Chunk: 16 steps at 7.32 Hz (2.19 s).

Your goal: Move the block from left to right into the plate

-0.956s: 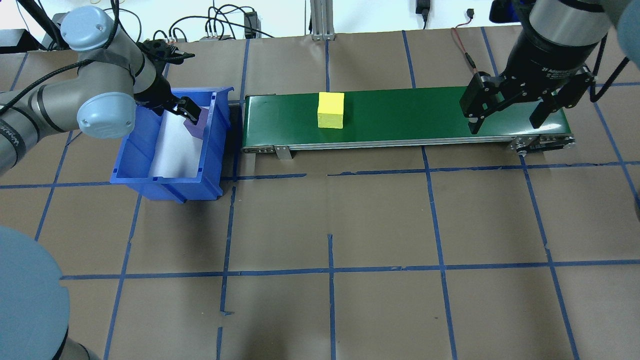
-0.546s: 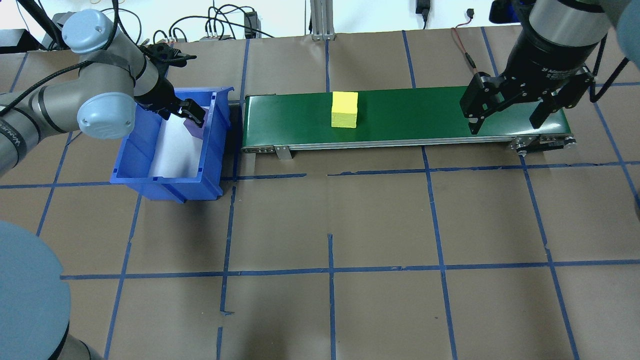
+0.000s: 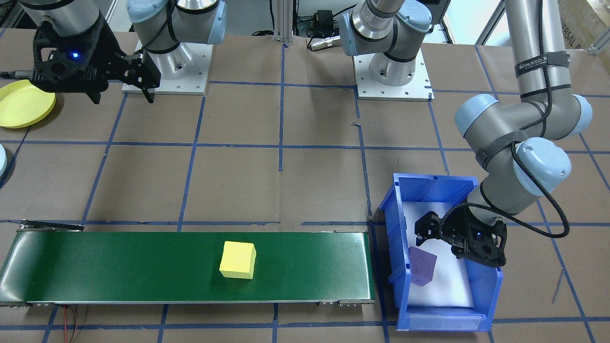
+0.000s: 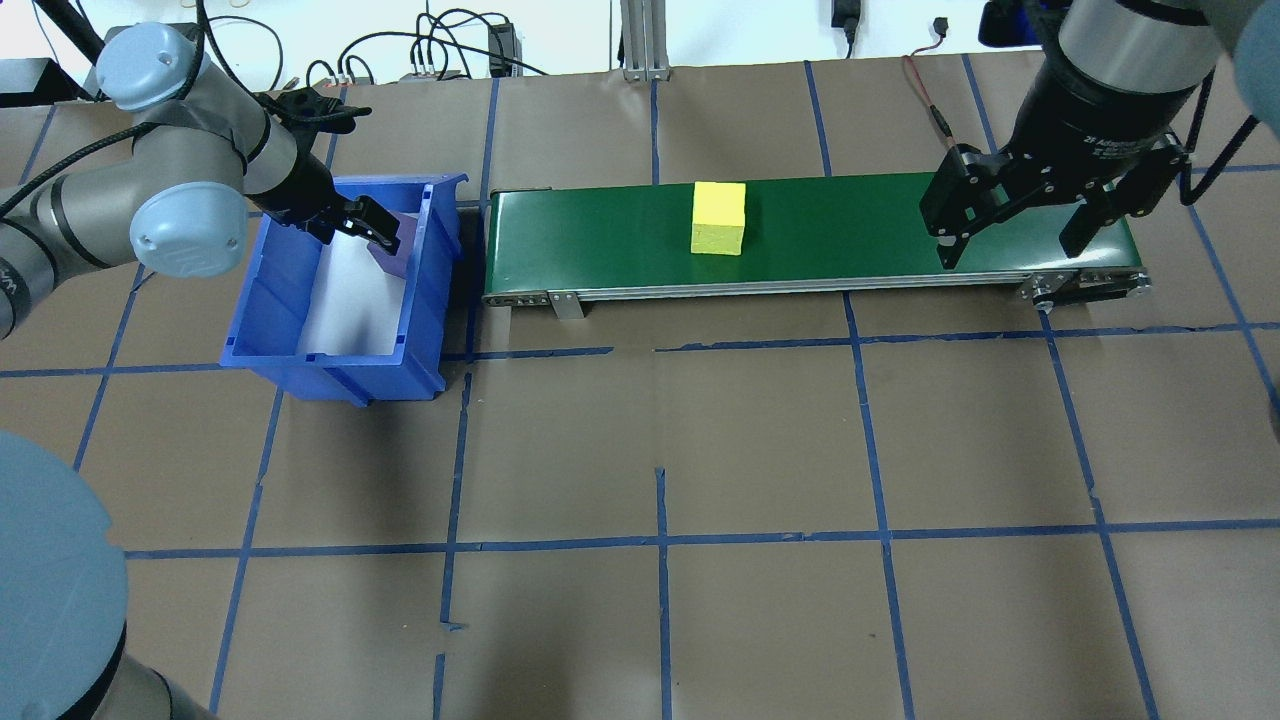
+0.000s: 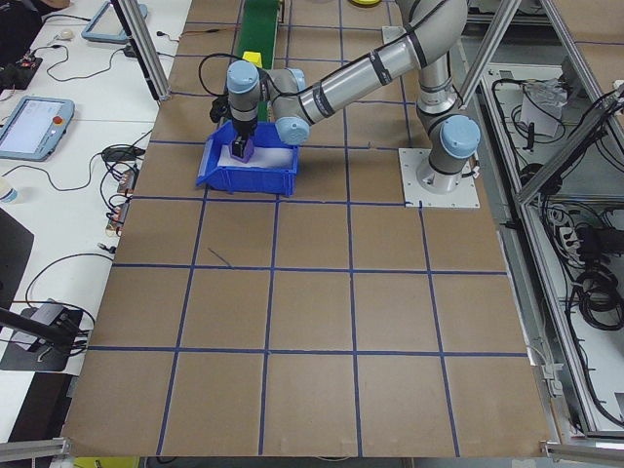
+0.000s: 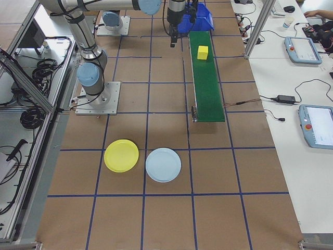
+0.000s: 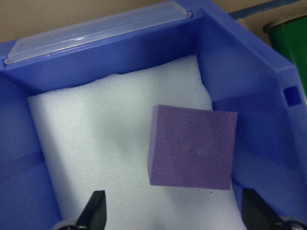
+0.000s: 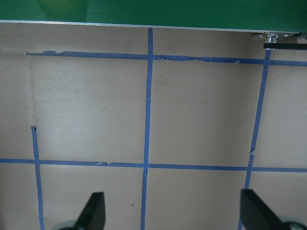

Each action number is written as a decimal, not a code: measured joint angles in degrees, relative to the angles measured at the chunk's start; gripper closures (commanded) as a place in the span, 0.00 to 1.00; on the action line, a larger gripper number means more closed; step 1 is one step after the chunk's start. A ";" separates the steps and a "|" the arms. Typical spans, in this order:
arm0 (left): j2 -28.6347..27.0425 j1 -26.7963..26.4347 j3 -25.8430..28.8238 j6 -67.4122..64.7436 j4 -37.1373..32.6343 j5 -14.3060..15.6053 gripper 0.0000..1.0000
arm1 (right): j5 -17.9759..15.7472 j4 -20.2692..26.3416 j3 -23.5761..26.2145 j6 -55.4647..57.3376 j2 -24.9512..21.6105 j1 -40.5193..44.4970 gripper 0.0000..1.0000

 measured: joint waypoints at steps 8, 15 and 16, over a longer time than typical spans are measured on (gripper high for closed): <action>-1.06 0.66 1.27 0.58 -0.84 -3.95 0.00 | 0.87 -2.78 0.34 -0.84 0.84 -3.51 0.00; -4.02 1.01 4.01 0.49 -0.78 -5.24 0.00 | 1.12 -3.61 1.96 -4.01 1.22 -9.11 0.00; -4.51 1.01 4.01 0.49 -0.74 -5.60 0.00 | 1.12 -3.72 1.41 -4.09 1.44 -8.99 0.00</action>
